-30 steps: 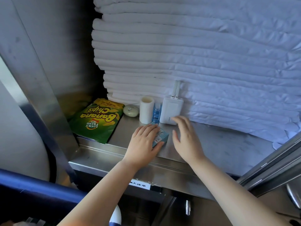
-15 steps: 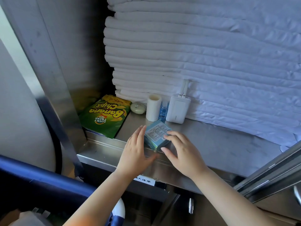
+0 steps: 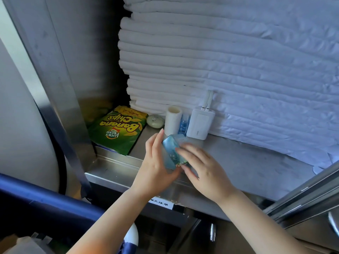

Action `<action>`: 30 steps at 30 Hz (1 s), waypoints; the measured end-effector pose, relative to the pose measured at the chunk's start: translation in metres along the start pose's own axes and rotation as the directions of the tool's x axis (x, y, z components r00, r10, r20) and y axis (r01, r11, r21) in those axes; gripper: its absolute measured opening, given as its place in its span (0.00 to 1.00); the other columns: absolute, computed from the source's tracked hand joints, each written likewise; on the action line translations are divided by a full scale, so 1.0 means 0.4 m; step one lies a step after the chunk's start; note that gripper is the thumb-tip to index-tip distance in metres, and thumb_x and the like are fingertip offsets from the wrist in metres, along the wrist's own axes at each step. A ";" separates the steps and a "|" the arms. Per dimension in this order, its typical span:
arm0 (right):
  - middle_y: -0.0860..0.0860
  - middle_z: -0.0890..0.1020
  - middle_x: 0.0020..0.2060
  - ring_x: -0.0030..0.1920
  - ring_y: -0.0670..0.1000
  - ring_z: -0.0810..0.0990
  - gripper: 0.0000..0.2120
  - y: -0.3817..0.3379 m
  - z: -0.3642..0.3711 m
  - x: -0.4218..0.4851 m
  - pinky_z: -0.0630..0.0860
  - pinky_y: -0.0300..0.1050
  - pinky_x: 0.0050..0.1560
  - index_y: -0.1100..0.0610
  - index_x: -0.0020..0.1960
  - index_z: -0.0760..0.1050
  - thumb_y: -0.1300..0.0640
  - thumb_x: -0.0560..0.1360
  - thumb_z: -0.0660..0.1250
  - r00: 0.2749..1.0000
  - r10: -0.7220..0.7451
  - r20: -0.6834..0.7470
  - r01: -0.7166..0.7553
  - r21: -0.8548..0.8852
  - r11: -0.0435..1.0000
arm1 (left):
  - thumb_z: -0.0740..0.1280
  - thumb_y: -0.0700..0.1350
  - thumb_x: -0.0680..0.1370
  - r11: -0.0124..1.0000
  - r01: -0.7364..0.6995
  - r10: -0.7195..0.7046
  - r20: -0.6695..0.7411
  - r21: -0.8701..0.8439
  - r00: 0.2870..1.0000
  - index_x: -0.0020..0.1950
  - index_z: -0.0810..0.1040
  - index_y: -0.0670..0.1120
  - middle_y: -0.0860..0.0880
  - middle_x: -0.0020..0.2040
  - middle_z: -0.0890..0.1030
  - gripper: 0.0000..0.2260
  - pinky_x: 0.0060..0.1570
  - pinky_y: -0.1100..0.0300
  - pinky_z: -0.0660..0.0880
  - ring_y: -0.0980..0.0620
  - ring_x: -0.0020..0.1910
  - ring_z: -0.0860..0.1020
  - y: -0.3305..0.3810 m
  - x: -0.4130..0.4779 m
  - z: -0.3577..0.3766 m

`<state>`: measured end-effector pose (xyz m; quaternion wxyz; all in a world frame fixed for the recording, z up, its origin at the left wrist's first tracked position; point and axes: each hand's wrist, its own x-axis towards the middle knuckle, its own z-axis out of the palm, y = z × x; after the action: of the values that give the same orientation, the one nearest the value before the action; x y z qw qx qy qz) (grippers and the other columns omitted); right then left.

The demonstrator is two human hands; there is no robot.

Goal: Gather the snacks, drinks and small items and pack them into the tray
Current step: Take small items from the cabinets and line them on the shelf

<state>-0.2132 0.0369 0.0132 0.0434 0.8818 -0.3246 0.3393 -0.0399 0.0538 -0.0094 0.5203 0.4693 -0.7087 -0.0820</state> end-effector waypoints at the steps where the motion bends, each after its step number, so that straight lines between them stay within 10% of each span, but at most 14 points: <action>1: 0.53 0.75 0.64 0.65 0.52 0.73 0.15 0.002 -0.006 0.004 0.69 0.45 0.67 0.58 0.63 0.76 0.60 0.76 0.65 0.999 -0.048 -0.007 0.048 -0.005 0.999 | 0.76 0.40 0.65 1.000 -0.024 0.024 -0.004 -0.004 1.000 0.74 0.51 0.38 0.45 0.67 0.59 0.46 0.64 0.65 0.66 0.45 0.67 0.68 0.008 0.007 -0.004; 13: 0.50 0.76 0.64 0.62 0.46 0.76 0.20 0.023 -0.044 -0.014 0.71 0.38 0.63 0.60 0.62 0.76 0.65 0.71 0.72 0.989 0.141 -0.039 -0.138 0.074 0.988 | 0.75 0.43 0.69 0.975 0.080 -0.047 0.157 -0.209 0.986 0.75 0.49 0.49 0.48 0.73 0.60 0.44 0.69 0.66 0.59 0.56 0.73 0.59 0.037 0.070 0.016; 24: 0.46 0.78 0.60 0.60 0.44 0.77 0.17 0.064 -0.031 -0.086 0.70 0.30 0.60 0.61 0.59 0.76 0.61 0.71 0.71 0.926 0.355 -0.133 -0.339 0.127 0.932 | 0.75 0.46 0.70 0.985 0.166 -0.173 0.288 0.051 0.942 0.74 0.60 0.45 0.52 0.74 0.62 0.37 0.59 0.83 0.49 0.62 0.69 0.59 -0.036 0.039 0.044; 30: 0.41 0.77 0.55 0.54 0.39 0.76 0.26 0.075 -0.036 -0.111 0.70 0.28 0.53 0.49 0.67 0.70 0.58 0.71 0.72 0.881 0.470 -0.051 -0.459 0.144 0.877 | 0.75 0.46 0.70 0.985 0.163 -0.168 0.401 0.046 0.901 0.75 0.58 0.49 0.53 0.74 0.63 0.39 0.60 0.76 0.57 0.58 0.68 0.64 -0.032 0.065 0.048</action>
<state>-0.2642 0.0418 -0.0077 -0.0821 0.7639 -0.5021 0.3969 -0.0486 0.0203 -0.0084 0.3516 0.5037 -0.7587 -0.2170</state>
